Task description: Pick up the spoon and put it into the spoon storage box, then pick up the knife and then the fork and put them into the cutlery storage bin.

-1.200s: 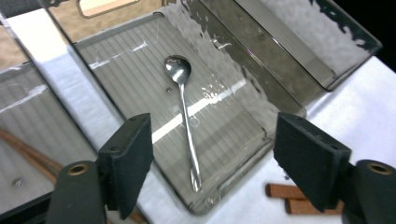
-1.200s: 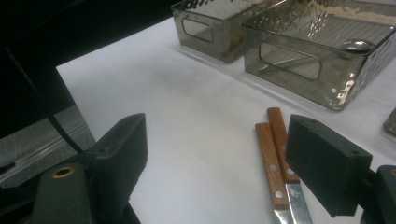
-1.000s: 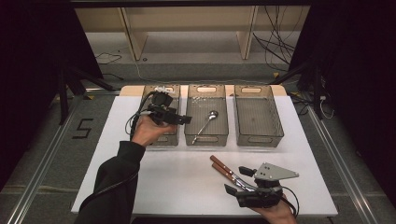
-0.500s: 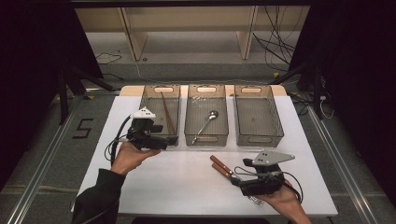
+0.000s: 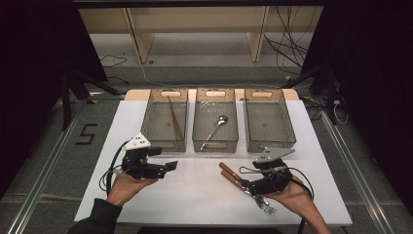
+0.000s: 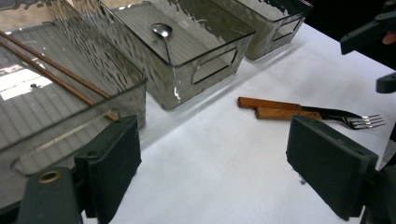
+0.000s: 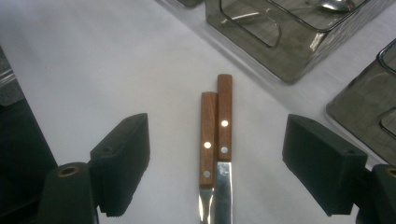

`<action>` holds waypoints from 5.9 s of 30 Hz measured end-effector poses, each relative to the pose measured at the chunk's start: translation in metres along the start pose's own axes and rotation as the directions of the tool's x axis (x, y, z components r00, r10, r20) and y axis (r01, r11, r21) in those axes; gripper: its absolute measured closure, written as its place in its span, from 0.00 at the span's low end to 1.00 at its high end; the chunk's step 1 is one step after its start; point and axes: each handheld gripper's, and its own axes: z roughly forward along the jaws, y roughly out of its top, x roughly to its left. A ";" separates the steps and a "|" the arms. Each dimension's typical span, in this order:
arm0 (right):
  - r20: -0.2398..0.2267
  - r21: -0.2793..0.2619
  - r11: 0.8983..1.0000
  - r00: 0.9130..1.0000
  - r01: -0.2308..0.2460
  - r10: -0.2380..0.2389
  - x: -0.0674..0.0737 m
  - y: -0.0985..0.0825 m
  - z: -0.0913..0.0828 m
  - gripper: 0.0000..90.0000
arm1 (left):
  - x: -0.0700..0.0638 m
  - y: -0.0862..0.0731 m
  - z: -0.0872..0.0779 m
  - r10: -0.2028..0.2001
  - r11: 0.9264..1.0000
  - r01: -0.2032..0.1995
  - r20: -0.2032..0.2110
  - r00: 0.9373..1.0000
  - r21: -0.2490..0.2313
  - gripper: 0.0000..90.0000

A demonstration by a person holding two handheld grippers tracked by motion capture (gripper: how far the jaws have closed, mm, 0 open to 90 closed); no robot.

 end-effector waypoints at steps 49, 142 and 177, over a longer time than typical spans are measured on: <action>0.005 0.272 0.961 0.999 -0.041 0.041 -0.023 0.012 0.062 0.54 | -0.001 -0.061 -0.026 0.032 0.997 -0.037 -0.070 0.997 -0.068 0.18; 0.039 0.352 0.935 0.999 -0.026 0.013 -0.030 0.030 0.054 0.86 | -0.001 -0.064 -0.028 0.043 0.993 -0.050 -0.066 0.997 -0.104 0.18; 0.171 -0.044 0.951 0.936 -0.305 0.308 -0.136 0.110 -0.029 0.86 | 0.002 -0.063 -0.033 0.032 0.989 -0.042 -0.072 0.997 -0.138 0.18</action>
